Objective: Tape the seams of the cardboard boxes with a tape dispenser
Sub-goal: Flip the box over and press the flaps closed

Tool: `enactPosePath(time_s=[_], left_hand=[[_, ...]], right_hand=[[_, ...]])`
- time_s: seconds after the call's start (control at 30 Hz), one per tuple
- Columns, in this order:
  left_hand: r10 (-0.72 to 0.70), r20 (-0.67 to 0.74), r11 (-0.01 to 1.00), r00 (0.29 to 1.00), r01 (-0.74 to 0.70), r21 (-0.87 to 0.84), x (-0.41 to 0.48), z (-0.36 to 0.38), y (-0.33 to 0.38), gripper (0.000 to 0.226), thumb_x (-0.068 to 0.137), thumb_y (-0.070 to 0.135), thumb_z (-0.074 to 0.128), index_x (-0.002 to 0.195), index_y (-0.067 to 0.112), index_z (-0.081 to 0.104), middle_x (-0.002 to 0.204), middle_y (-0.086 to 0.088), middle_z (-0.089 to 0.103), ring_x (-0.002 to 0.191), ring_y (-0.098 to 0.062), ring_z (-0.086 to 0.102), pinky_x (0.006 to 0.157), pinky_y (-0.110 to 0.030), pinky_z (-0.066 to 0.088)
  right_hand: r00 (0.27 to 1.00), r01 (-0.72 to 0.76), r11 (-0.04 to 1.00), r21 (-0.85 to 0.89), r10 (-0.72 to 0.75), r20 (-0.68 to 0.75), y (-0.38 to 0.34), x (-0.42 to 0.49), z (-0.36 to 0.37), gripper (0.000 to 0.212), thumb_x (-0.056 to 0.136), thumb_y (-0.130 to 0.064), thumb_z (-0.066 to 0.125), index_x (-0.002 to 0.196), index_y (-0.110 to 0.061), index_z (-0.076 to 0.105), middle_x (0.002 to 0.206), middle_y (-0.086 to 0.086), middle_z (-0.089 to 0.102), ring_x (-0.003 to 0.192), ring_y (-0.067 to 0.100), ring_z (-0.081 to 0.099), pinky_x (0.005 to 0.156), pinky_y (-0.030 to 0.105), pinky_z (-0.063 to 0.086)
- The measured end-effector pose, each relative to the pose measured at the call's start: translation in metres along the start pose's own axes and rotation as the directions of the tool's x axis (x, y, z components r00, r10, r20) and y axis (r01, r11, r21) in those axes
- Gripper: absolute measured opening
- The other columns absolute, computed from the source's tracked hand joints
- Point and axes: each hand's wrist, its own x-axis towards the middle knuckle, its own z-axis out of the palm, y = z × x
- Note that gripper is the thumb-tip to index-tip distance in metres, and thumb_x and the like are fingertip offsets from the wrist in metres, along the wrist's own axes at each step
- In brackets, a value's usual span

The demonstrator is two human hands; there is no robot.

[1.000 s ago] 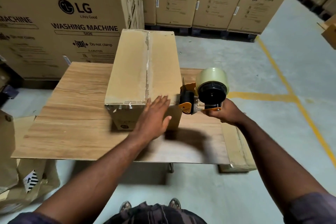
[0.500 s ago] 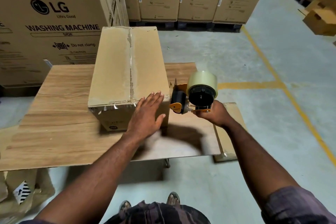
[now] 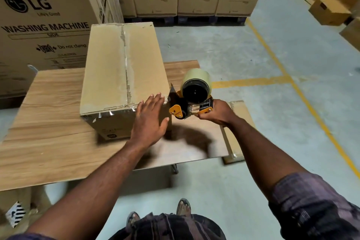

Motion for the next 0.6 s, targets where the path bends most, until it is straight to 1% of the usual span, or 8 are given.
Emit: enactPosePath(time_s=[0.07,0.13,0.2,0.37,0.5,0.6], left_hand=[[-0.003,-0.005,1.0,1.0,0.003,0.01,0.0,0.0,0.002,0.076,0.093,0.045,0.058,0.157,0.022,0.024,0.166,0.003,0.019,0.153,-0.017,0.014,0.125,-0.044,0.004],[0.006,-0.001,1.0,1.0,-0.006,0.024,-0.001,0.0,0.001,0.077,0.093,0.045,0.058,0.158,0.022,0.023,0.166,0.003,0.017,0.153,-0.017,0.013,0.125,-0.043,0.003],[0.011,0.008,0.999,1.0,-0.011,0.034,-0.001,0.0,0.0,0.078,0.093,0.044,0.058,0.158,0.022,0.021,0.167,0.003,0.016,0.154,-0.017,0.013,0.125,-0.044,0.003],[0.017,0.02,0.998,1.0,-0.018,0.058,-0.002,-0.003,0.002,0.078,0.094,0.042,0.058,0.158,0.022,0.019,0.167,0.002,0.015,0.154,-0.017,0.011,0.125,-0.042,0.001],[0.013,0.022,0.998,1.0,-0.015,0.06,-0.003,-0.005,0.003,0.078,0.094,0.039,0.058,0.159,0.021,0.017,0.167,0.002,0.013,0.154,-0.017,0.01,0.125,-0.042,0.002],[0.021,0.029,0.998,0.999,-0.023,0.061,-0.004,-0.007,0.003,0.078,0.095,0.037,0.058,0.159,0.021,0.017,0.167,0.002,0.014,0.154,-0.017,0.011,0.125,-0.041,0.002]], right_hand=[[1.0,-0.009,1.0,-0.015,0.009,-0.003,-0.001,0.001,-0.002,0.019,0.058,-0.054,0.076,0.071,-0.041,0.07,0.073,-0.014,0.073,0.076,0.006,0.068,0.074,0.029,0.053],[1.0,-0.019,1.0,-0.019,0.018,-0.003,0.0,0.0,-0.001,0.018,0.068,-0.046,0.083,0.08,-0.035,0.074,0.08,-0.01,0.076,0.081,0.008,0.07,0.078,0.031,0.055],[0.999,-0.03,0.999,-0.012,0.03,-0.011,0.002,-0.001,0.001,0.019,0.072,-0.042,0.085,0.085,-0.031,0.076,0.084,-0.008,0.077,0.083,0.008,0.071,0.08,0.032,0.056],[0.997,-0.063,0.998,-0.019,0.063,-0.04,0.004,-0.003,0.004,0.025,0.067,-0.049,0.083,0.084,-0.033,0.076,0.079,-0.012,0.076,0.08,0.006,0.071,0.08,0.032,0.057],[0.993,-0.09,0.992,-0.09,0.082,-0.084,0.003,-0.005,0.007,0.048,0.055,-0.063,0.074,0.093,-0.035,0.073,0.086,-0.012,0.075,0.084,0.009,0.07,0.081,0.033,0.059],[0.988,-0.089,0.987,-0.133,0.07,-0.139,0.002,-0.01,0.007,0.048,0.056,-0.062,0.074,0.095,-0.035,0.069,0.089,-0.014,0.074,0.087,0.011,0.069,0.079,0.03,0.057]])
